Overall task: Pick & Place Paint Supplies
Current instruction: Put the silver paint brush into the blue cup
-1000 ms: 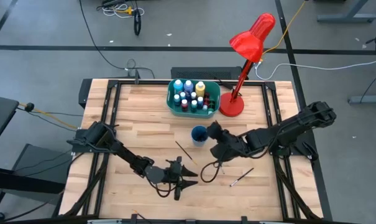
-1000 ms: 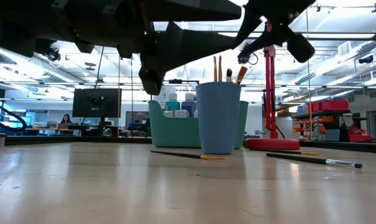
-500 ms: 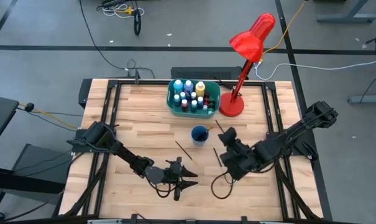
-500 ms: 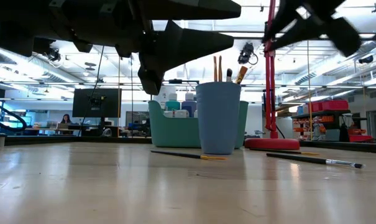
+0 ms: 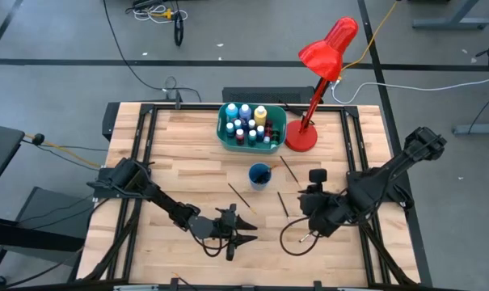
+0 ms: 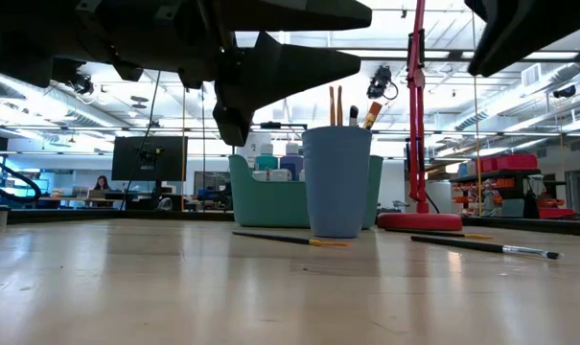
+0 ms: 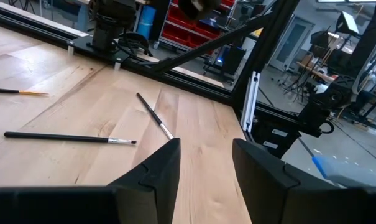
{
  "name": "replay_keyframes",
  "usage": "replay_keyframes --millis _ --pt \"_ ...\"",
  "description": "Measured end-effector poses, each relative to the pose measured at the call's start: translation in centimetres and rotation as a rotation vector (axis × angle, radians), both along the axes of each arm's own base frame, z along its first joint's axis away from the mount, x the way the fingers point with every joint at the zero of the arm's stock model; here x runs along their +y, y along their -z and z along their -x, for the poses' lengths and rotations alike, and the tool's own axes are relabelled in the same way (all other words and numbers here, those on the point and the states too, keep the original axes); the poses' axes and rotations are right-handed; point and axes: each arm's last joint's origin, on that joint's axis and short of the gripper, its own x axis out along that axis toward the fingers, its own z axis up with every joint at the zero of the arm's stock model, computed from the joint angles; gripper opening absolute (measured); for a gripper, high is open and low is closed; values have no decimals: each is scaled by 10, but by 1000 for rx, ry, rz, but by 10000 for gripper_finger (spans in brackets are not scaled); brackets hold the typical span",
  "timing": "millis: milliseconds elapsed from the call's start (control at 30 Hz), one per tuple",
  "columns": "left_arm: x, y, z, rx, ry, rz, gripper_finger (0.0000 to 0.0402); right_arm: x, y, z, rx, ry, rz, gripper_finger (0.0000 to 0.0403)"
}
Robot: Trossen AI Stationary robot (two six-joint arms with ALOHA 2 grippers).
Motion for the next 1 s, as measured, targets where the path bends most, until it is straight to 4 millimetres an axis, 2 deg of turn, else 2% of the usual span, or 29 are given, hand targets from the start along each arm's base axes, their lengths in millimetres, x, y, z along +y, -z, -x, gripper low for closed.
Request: replay_keyframes --millis 133,333,433,567,733,1000 --pt "0 0 0 0 0 0 155 6 1 4 -52 87 -87 94" --pt "0 0 0 1 0 -1 155 17 6 13 -146 147 -119 94" --pt "0 0 0 1 0 -1 155 20 21 18 -178 176 -151 94" --pt "0 0 0 1 0 -1 155 24 50 25 -213 203 -241 94" --pt "0 0 0 -1 1 -39 155 28 80 24 -321 163 -388 94" --pt "0 0 0 -4 -1 -38 155 21 110 30 -431 90 -489 101"
